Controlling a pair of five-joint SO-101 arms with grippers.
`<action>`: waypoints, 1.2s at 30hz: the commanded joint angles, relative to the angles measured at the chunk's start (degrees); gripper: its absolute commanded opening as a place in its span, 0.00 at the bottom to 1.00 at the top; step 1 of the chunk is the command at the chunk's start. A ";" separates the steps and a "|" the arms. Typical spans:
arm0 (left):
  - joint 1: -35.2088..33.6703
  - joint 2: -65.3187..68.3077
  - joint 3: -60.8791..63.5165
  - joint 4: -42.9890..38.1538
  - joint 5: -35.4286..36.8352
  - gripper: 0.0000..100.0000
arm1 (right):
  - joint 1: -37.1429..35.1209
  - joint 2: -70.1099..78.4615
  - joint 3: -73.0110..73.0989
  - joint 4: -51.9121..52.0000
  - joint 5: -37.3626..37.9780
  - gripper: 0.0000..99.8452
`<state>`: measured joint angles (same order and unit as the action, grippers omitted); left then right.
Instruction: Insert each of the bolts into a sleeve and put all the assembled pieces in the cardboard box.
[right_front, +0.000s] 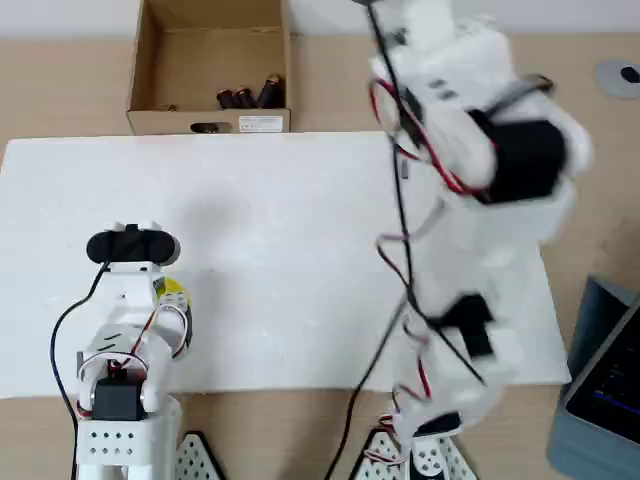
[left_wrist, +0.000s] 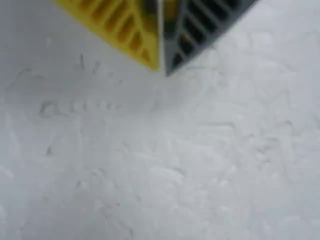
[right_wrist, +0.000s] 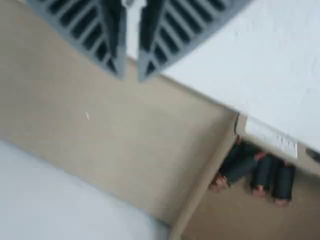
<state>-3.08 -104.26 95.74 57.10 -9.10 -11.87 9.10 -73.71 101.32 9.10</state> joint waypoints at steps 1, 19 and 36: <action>0.70 -0.22 -0.18 -0.18 -0.53 0.00 | 1.01 -15.69 18.77 1.14 -0.09 0.01; 0.70 -0.22 -0.18 -0.18 -0.53 0.00 | 9.89 -68.26 105.45 -24.97 -1.85 0.01; 0.70 -0.22 -0.18 -0.18 -0.53 0.00 | 9.27 -103.96 156.97 -40.00 -1.67 0.01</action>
<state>-3.08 -104.26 95.74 57.10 -9.10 -2.73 -90.68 79.87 62.81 7.52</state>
